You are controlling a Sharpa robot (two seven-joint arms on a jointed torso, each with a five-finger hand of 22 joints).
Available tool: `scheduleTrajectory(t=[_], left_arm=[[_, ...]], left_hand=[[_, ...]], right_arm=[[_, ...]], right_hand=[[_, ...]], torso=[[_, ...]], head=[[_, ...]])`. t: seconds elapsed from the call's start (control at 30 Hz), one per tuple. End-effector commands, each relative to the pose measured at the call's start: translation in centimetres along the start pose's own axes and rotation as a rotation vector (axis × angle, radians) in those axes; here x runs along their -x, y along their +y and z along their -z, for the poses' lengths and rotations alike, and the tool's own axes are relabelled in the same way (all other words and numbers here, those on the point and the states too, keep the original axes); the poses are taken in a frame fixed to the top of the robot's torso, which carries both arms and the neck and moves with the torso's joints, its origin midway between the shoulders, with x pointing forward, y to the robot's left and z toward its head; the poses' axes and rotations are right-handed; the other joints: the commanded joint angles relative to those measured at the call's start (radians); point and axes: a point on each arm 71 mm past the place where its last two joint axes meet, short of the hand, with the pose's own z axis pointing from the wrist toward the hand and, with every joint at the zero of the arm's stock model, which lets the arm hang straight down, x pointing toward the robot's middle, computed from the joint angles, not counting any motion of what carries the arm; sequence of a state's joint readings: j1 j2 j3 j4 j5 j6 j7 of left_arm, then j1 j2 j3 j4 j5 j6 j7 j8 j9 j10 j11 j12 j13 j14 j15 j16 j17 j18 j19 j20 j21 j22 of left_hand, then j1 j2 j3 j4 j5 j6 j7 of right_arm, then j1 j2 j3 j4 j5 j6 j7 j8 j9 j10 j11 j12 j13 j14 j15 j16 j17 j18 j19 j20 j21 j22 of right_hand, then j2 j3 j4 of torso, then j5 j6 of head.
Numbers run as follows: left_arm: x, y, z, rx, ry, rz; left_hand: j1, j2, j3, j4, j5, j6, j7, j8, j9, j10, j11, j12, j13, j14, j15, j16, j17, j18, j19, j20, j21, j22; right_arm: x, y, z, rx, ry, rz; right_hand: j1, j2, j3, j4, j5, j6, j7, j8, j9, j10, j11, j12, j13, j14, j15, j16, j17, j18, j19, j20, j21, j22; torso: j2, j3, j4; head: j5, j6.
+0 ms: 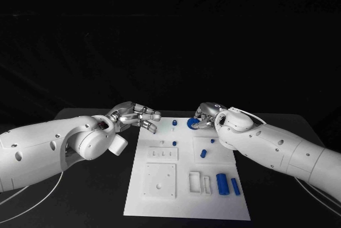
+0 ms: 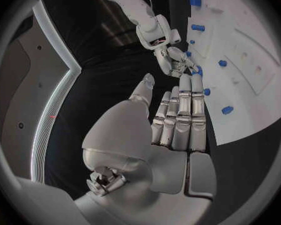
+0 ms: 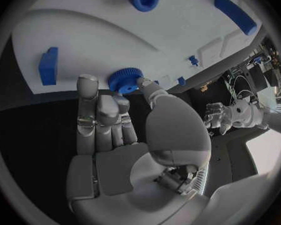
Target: Assemble the parts on the task board
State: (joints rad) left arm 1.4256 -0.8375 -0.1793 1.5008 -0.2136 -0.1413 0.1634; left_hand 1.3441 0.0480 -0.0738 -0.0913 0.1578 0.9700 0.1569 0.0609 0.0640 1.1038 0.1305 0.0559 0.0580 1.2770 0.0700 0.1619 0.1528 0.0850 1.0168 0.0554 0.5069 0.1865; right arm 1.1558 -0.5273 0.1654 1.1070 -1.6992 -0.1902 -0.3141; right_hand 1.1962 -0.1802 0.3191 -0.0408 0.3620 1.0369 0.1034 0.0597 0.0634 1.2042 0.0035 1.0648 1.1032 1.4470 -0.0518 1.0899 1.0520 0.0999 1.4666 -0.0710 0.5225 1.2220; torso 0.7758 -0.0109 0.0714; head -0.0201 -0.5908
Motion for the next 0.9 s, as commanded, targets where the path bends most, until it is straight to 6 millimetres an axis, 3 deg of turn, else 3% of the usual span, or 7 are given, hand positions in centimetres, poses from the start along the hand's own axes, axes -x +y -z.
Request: scheduleTrajectory(t=[0.03,0.17,0.23,0.33,0.9], left_arm=[[-0.2,-0.1,0.0,-0.004,0.022,-0.004],[-0.3,-0.1,0.0,-0.003,0.023,-0.005],[-0.3,-0.1,0.0,-0.003,0.023,-0.005],[-0.2,-0.1,0.0,-0.002,0.024,-0.006],[-0.1,0.0,0.1,0.000,0.023,-0.008]], left_hand=[[0.001,0.003,0.000,-0.005,0.003,0.001,0.001,0.001,0.001,-0.007,-0.003,0.003,0.002,-0.004,0.003,-0.007,-0.001,0.002,-0.009,0.000,0.003,-0.001],[0.001,0.003,0.000,-0.005,0.003,0.001,0.001,0.001,0.001,-0.007,-0.003,0.003,0.002,-0.004,0.003,-0.007,-0.001,0.002,-0.009,0.000,0.003,-0.001],[0.001,0.003,0.000,-0.005,0.003,0.001,0.001,0.001,0.001,-0.007,-0.003,0.003,0.002,-0.004,0.003,-0.007,-0.001,0.002,-0.009,0.000,0.003,-0.001],[0.001,0.003,0.000,-0.005,0.003,0.001,0.001,0.001,0.001,-0.007,-0.003,0.003,0.002,-0.004,0.003,-0.007,-0.001,0.002,-0.009,0.000,0.003,-0.001],[0.003,0.004,0.001,-0.006,0.005,0.001,0.001,0.001,0.001,-0.008,-0.003,0.003,0.002,-0.004,0.003,-0.007,-0.001,0.002,-0.010,0.000,0.004,-0.002]], right_arm=[[-0.9,-0.1,0.1,0.007,0.060,0.015],[-1.0,-0.1,0.2,0.009,0.066,0.016],[-1.0,-0.1,0.3,0.010,0.067,0.015],[-0.9,0.0,0.4,0.014,0.059,0.013],[0.9,2.3,2.1,0.098,-0.086,0.028]], right_hand=[[0.003,0.002,0.065,-0.029,0.063,0.015,0.002,0.002,0.001,-0.005,-0.003,-0.005,0.001,0.002,-0.007,-0.002,0.002,-0.007,0.042,-0.010,-0.003,0.002],[-0.011,0.010,0.182,-0.109,0.133,0.032,0.001,0.002,0.001,-0.005,-0.007,-0.004,0.004,0.002,-0.010,-0.002,0.004,-0.009,0.040,-0.013,0.000,0.011],[-0.017,0.014,0.198,-0.125,0.148,0.038,0.001,0.002,0.002,-0.006,-0.008,-0.005,0.004,0.001,-0.011,-0.001,0.005,-0.009,0.040,-0.014,0.002,0.014],[-0.033,0.023,0.200,-0.146,0.140,0.051,-0.003,0.002,0.002,-0.001,-0.010,-0.002,0.006,0.002,-0.012,-0.002,0.006,-0.009,0.040,-0.015,0.002,0.020],[-0.030,0.016,0.165,-0.140,0.104,0.069,-0.009,0.002,0.002,0.011,-0.013,0.009,0.018,0.003,-0.015,0.001,0.012,-0.010,0.043,-0.018,0.001,0.022]], torso=[[0.000,-0.0001,-0.0004],[-0.001,-0.0005,-0.0013],[-0.001,-0.0004,-0.0015],[-0.001,-0.0002,-0.0005],[-0.003,-0.0006,-0.0035]], head=[[0.001,-0.003],[0.001,-0.004],[0.001,-0.005],[0.002,-0.005],[0.004,-0.001]])
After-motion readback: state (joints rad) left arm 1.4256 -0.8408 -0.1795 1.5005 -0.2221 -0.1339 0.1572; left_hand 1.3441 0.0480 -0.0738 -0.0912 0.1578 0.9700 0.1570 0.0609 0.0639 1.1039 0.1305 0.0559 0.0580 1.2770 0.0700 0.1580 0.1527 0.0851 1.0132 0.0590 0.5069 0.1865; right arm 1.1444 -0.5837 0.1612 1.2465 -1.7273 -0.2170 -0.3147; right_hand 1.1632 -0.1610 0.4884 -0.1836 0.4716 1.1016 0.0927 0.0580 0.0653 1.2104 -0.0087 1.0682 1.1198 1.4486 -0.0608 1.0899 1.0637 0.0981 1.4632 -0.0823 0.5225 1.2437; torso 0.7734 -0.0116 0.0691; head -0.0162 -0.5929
